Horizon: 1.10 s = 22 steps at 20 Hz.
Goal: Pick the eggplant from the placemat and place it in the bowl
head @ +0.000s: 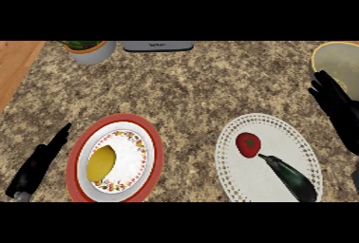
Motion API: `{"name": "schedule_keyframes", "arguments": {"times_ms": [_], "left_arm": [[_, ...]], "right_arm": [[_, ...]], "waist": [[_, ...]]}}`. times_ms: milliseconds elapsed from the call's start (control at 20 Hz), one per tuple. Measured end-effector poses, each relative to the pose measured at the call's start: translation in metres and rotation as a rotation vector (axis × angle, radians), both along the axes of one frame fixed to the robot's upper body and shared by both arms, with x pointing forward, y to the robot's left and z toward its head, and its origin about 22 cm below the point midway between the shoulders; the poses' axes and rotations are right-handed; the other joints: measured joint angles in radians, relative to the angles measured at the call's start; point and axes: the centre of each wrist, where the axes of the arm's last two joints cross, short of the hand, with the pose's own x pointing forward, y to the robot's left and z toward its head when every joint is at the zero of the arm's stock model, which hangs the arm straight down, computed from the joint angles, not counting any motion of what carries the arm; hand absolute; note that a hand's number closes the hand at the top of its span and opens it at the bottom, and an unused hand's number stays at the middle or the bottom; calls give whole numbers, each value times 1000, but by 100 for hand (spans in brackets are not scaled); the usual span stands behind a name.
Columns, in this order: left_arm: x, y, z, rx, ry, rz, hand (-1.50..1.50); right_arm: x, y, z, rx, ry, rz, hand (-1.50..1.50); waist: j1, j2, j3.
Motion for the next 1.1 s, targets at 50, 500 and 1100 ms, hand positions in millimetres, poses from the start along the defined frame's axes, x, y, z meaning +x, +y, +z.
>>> {"name": "schedule_keyframes", "arguments": {"times_ms": [50,500,1100], "left_arm": [[-1,0,2,-7,-20,-3,0],[38,-79,33,-299,-328,-9,0],[45,-132,52,-395,-412,-11,0]], "right_arm": [[-3,-1,0,-4,10,27,150],[-32,27,-21,-304,99,355,-150],[-89,8,-8,-208,-146,256,-150]], "waist": [[2,4,-6],[-7,6,-30],[-5,18,-29]]}}
